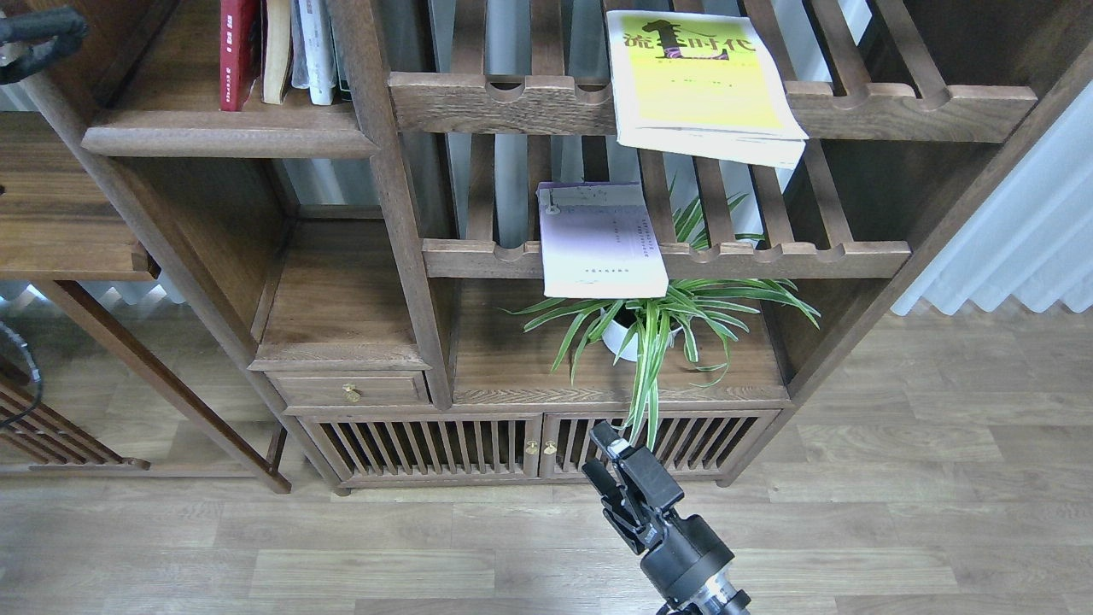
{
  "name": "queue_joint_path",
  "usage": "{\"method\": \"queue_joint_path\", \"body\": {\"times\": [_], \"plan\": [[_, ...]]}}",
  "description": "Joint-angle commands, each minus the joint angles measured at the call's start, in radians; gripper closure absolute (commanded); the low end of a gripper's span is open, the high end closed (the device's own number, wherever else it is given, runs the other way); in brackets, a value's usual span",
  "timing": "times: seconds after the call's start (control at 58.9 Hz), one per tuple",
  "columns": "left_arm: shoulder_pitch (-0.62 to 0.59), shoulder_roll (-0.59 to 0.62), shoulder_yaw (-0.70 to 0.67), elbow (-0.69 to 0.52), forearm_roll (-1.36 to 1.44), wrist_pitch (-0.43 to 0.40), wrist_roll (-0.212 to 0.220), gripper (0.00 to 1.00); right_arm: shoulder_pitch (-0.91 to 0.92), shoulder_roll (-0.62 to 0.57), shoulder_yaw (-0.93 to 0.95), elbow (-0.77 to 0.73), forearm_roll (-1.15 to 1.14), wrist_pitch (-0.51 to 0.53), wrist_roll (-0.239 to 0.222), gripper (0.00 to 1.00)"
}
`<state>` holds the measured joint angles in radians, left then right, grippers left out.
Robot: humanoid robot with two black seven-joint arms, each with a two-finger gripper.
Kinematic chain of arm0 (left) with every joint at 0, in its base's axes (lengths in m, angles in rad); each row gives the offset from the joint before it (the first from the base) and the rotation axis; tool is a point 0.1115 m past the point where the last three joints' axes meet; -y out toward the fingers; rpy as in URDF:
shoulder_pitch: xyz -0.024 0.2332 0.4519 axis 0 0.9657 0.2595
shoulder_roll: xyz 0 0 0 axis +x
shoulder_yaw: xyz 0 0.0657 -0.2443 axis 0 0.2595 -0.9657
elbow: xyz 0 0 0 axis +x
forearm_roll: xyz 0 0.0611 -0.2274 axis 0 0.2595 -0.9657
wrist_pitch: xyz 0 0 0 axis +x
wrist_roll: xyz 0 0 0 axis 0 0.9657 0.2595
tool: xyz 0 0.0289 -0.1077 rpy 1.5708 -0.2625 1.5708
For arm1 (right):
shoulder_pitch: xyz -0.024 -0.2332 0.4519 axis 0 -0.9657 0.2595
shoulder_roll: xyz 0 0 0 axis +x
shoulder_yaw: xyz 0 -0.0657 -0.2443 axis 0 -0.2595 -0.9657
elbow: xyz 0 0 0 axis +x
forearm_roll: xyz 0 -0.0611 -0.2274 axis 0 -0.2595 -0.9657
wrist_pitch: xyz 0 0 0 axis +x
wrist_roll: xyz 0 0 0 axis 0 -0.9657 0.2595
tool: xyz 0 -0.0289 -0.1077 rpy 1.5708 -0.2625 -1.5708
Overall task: Organize books on shelf
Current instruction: 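Release the red book and withdraw the left gripper from the shelf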
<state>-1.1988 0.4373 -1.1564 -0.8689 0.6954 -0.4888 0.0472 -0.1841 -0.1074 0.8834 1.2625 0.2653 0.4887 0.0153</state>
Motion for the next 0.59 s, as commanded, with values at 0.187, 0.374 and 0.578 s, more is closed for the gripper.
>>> {"method": "queue_joint_path", "body": {"times": [0.187, 0.374, 0.578], "plan": [[0.094, 0.015, -0.120, -0.122, -0.020, 0.000, 0.108, 0.47, 0.003, 0.000, -0.001, 0.000, -0.001, 0.000, 0.000, 0.05], [0.163, 0.015, -0.172, -0.200, -0.082, 0.000, 0.203, 0.46, 0.005, 0.000, 0.000, -0.002, -0.001, 0.000, 0.000, 0.05], [0.265, 0.018, -0.284, -0.291, -0.139, 0.000, 0.286, 0.45, 0.008, 0.002, 0.003, -0.005, 0.005, 0.000, 0.002, 0.05]]}}
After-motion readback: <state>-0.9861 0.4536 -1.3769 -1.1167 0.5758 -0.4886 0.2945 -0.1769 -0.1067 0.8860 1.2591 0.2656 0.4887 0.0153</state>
